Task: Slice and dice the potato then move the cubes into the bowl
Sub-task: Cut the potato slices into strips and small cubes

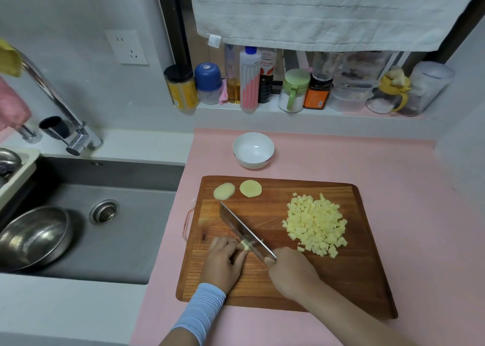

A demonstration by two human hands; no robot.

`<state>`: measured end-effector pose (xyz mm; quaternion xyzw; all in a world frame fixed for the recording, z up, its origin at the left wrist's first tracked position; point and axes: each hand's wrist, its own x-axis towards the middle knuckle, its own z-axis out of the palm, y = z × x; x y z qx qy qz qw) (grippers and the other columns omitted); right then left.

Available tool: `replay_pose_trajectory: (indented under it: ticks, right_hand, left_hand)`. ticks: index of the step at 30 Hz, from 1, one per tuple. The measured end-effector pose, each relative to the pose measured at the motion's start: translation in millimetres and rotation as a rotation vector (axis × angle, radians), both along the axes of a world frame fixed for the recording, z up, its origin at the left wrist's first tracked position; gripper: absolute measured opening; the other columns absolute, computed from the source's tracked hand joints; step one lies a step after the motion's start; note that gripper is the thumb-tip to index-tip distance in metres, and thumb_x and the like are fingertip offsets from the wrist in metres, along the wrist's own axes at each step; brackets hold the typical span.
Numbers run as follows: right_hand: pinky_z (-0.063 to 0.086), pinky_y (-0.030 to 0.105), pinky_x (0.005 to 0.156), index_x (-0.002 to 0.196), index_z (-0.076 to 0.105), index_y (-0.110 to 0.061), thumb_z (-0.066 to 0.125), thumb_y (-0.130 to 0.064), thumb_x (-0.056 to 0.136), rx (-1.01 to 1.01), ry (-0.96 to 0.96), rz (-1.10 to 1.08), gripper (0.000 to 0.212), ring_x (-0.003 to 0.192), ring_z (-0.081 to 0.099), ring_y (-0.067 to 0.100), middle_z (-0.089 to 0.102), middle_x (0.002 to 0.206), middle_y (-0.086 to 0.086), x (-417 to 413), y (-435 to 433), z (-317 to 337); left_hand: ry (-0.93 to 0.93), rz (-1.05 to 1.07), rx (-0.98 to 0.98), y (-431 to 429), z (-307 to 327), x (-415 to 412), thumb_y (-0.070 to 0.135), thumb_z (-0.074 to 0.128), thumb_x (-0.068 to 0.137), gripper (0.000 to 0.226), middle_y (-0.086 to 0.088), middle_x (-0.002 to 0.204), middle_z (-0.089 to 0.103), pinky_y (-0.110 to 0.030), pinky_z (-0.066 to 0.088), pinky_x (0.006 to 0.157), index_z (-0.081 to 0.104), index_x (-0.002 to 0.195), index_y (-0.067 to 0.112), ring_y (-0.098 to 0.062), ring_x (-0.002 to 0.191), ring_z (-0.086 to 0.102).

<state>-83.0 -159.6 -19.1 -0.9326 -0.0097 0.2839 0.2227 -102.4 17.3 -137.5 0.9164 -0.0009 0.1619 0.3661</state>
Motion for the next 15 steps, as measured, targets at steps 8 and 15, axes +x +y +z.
replay_pose_trajectory:
  ticks: [8, 15]
  right_hand:
    - [0.047, 0.031, 0.063, 0.075, 0.059, -0.027, 0.049, -0.043, 0.102, 0.016, -0.024, 0.014, 0.033, 0.074, 0.062, 0.012, 0.066, 0.077, -0.008, 5, -8, 2]
    - [0.045, 0.027, 0.056, 0.092, 0.068, -0.026, 0.048, -0.042, 0.104, -0.022, -0.098, -0.062, 0.028, 0.068, 0.064, 0.01, 0.067, 0.075, -0.007, 17, -48, 10]
  left_hand:
    - [0.075, 0.04, 0.008, -4, 5, 2, 0.02, 0.081, 0.079, 0.014, 0.011, 0.086, 0.06, -0.023, 0.043, 0.082, 0.067, 0.081, 0.021, -0.012, 0.087, 0.049]
    - [0.292, 0.127, -0.095, -27, 20, 32, 0.018, 0.075, 0.086, 0.015, 0.008, 0.092, 0.057, -0.023, 0.038, 0.082, 0.063, 0.096, 0.018, -0.015, 0.092, 0.051]
